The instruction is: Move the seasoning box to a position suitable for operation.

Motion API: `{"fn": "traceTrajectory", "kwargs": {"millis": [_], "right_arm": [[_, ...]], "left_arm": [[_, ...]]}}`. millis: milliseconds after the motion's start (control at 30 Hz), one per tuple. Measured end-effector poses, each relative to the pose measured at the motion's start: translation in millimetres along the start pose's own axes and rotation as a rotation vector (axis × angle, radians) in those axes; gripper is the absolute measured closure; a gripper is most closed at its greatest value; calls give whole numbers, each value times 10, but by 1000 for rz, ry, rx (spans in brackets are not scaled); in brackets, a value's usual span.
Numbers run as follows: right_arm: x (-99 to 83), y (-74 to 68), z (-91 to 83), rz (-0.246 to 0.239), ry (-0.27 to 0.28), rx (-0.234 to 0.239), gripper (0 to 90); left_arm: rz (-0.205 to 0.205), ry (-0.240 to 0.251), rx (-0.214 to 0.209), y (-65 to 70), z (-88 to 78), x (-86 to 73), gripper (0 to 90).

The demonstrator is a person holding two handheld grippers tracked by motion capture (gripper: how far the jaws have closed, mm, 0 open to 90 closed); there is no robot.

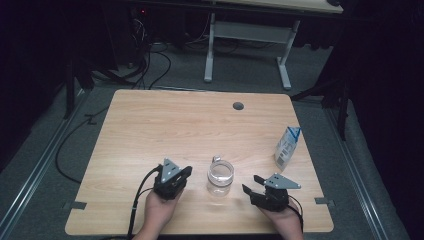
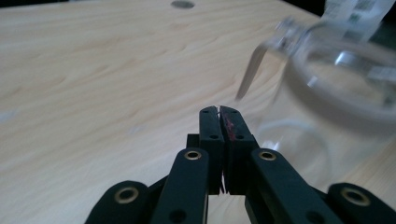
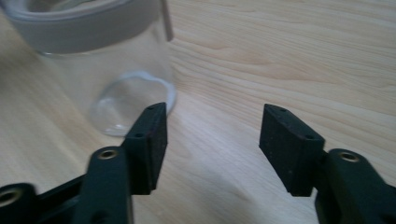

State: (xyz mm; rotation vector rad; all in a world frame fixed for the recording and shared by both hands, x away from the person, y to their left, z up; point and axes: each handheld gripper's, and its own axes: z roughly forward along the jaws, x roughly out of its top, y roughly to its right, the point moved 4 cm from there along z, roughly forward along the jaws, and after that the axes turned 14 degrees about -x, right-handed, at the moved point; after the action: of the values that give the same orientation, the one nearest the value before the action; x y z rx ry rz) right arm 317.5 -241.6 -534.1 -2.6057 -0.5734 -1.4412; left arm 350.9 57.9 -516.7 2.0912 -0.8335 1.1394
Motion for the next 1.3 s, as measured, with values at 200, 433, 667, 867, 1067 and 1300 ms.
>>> {"fn": "traceTrajectory", "kwargs": {"millis": [200, 433, 667, 867, 1067, 1300], "right_arm": [[80, -185, -66, -55, 41, 16, 701], [177, -345, -94, -83, 79, 23, 900], [203, -465, -96, -99, 82, 43, 900], [251, -425, -62, -95, 88, 18, 899], [302, -417, 58, -85, 79, 16, 899], [429, -521, 294, -99, 60, 53, 898]], "left_arm": [[-27, -42, 18, -187, -187, -388, 877], [-51, -6, 29, -249, -282, -368, 839], [-82, -6, 29, -286, -308, -382, 821], [-86, 1, 16, -291, -303, -391, 790], [-92, 11, 8, -292, -303, -386, 792], [-76, 14, -11, -245, -273, -372, 800]]}}
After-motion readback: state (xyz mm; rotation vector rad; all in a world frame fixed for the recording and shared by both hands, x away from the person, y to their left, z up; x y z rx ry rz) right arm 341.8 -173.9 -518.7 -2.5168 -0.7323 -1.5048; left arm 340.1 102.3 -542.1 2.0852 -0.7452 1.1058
